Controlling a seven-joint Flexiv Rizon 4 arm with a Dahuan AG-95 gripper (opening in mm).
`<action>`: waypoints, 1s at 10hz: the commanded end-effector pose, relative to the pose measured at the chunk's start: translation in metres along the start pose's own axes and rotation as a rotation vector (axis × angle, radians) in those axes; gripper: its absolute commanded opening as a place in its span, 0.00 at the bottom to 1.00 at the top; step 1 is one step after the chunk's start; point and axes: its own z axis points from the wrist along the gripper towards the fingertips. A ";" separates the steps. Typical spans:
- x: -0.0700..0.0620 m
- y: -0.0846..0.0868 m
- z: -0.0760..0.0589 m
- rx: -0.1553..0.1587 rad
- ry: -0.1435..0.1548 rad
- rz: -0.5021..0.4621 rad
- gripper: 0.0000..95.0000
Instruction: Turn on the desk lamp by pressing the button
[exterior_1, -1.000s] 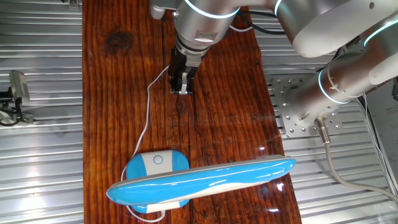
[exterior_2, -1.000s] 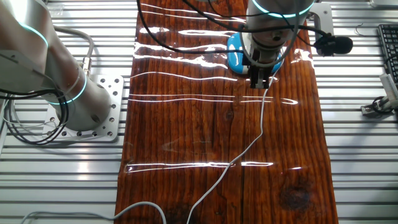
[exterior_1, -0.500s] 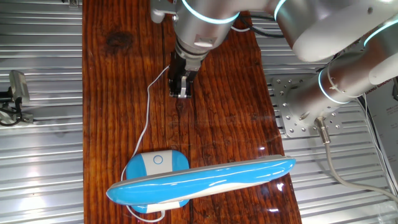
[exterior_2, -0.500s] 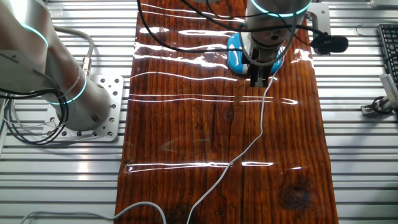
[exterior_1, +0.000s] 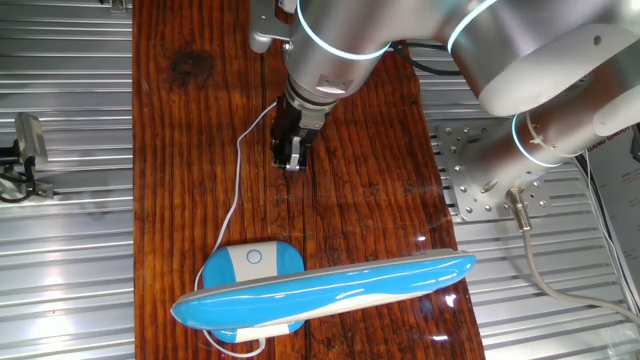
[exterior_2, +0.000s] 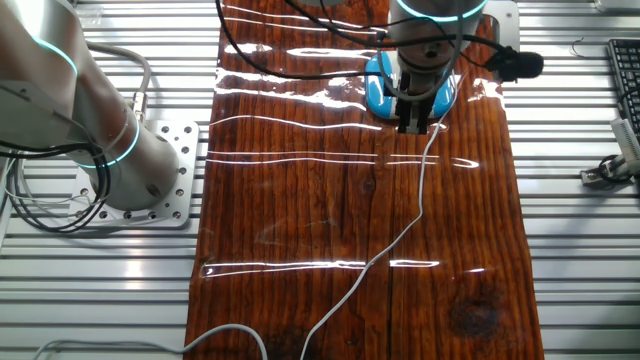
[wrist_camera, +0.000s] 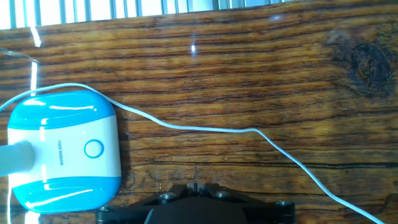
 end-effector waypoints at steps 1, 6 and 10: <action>0.000 0.003 0.001 -0.001 -0.005 0.007 0.00; -0.003 0.015 0.002 -0.006 -0.007 0.033 0.00; -0.003 0.024 0.004 0.011 -0.007 0.038 0.00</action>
